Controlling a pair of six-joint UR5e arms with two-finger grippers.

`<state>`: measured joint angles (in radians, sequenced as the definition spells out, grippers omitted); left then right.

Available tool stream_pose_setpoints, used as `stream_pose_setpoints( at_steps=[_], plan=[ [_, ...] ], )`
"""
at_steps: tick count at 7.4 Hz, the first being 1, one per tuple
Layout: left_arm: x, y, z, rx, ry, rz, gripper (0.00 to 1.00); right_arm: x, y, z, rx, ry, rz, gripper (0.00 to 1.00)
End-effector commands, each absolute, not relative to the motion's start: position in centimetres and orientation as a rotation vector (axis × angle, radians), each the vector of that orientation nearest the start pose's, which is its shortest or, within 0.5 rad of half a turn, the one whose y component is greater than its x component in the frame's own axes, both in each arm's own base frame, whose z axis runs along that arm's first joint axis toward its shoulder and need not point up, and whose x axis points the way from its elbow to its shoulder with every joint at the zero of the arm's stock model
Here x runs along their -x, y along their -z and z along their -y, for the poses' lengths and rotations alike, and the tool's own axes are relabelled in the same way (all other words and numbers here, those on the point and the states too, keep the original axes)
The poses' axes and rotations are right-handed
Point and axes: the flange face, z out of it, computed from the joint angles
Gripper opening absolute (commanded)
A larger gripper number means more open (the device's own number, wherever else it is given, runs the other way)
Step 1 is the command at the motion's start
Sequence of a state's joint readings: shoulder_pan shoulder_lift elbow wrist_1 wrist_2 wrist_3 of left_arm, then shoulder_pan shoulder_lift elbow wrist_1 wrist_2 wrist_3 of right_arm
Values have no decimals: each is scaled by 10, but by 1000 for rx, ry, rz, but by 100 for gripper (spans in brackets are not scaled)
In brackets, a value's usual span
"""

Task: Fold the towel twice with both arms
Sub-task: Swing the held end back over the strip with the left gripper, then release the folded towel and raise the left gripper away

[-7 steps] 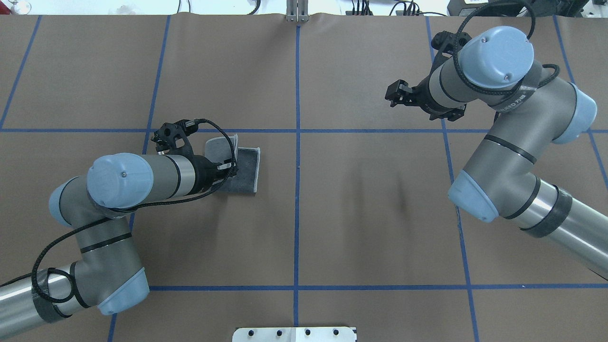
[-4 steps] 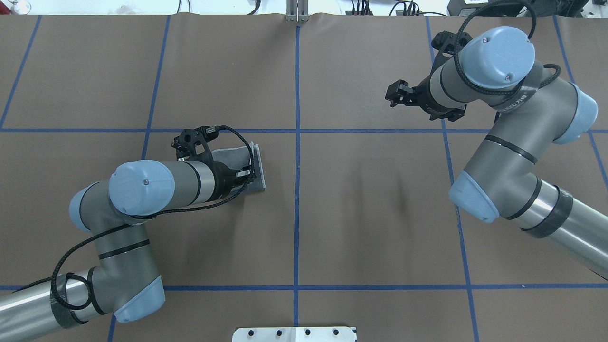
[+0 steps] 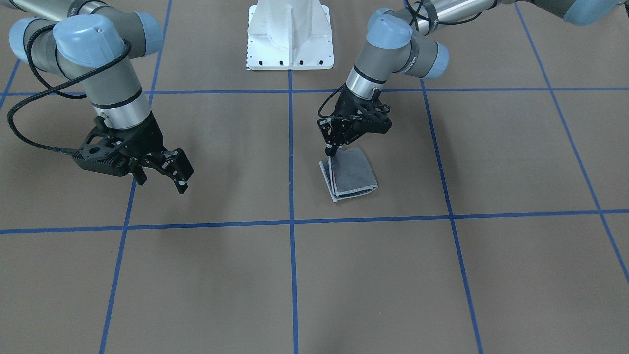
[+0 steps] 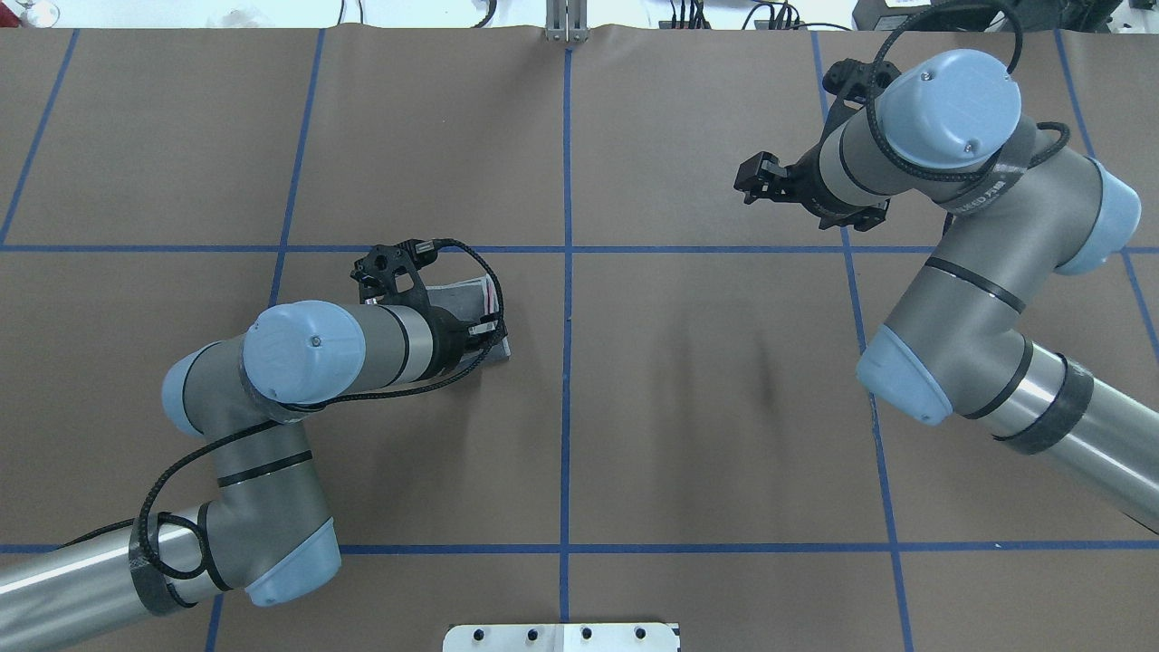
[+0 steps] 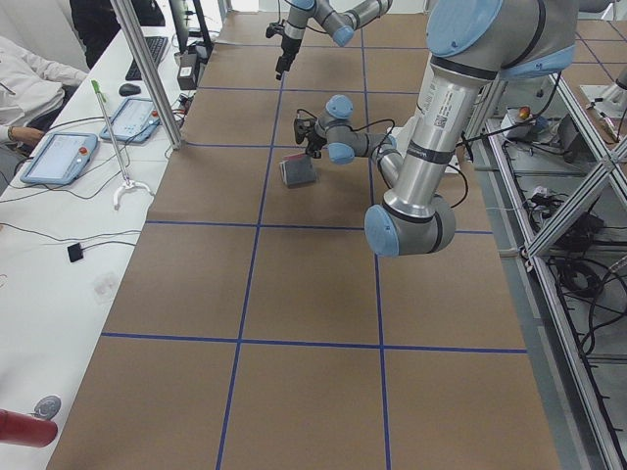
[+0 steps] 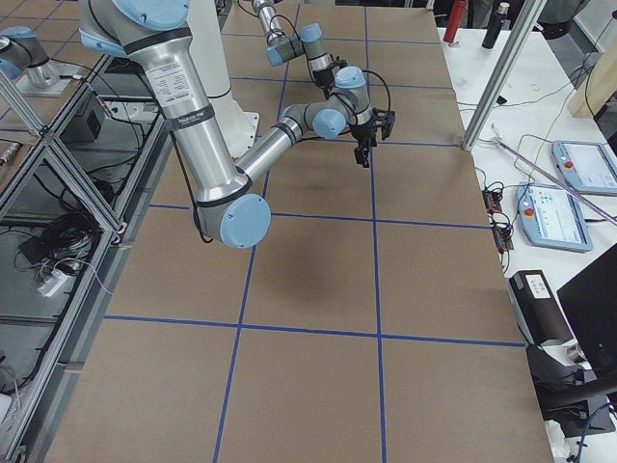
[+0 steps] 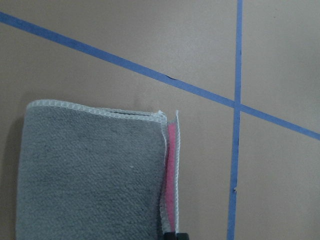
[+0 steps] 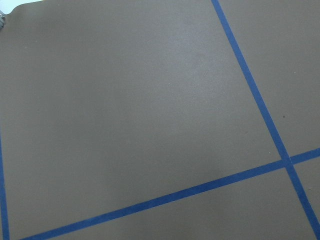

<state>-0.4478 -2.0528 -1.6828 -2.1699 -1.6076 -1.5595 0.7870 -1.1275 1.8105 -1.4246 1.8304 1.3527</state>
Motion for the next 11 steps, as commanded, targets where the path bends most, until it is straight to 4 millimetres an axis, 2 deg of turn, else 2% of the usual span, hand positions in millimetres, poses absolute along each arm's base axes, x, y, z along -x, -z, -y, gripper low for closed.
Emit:
stream_pose_setpoints(
  at_steps=[1, 2, 3, 4, 5, 6, 7, 8, 9, 11],
  plan=[
    [-531, -262, 400, -238, 360, -1165, 100, 366, -290, 518, -178, -421, 849, 100],
    [-525, -257, 402, -236, 353, -1159, 100, 366, -290, 518, -177, -420, 848, 100],
    [-512, -252, 409, -250, 258, -1127, 100, 353, -291, 528, -189, -404, 844, 100],
    [-488, -248, 416, -288, 161, -1080, 100, 329, -300, 540, -186, -350, 832, 100],
    [-461, -248, 429, -284, 109, -1018, 100, 297, -311, 554, -180, -312, 808, 100],
    [-425, -245, 449, -285, 34, -966, 100, 258, -333, 564, -183, -250, 782, 100],
    [-385, -263, 462, -299, -38, -900, 100, 213, -366, 570, -187, -194, 755, 100],
    [-334, -299, 478, -321, -102, -851, 100, 161, -405, 568, -189, -137, 731, 100],
    [-271, -337, 497, -320, -177, -828, 100, 105, -445, 560, -197, -79, 710, 100],
    [-155, -405, 516, -356, -263, -758, 100, 4, -516, 531, -211, 13, 651, 100]
  ],
)
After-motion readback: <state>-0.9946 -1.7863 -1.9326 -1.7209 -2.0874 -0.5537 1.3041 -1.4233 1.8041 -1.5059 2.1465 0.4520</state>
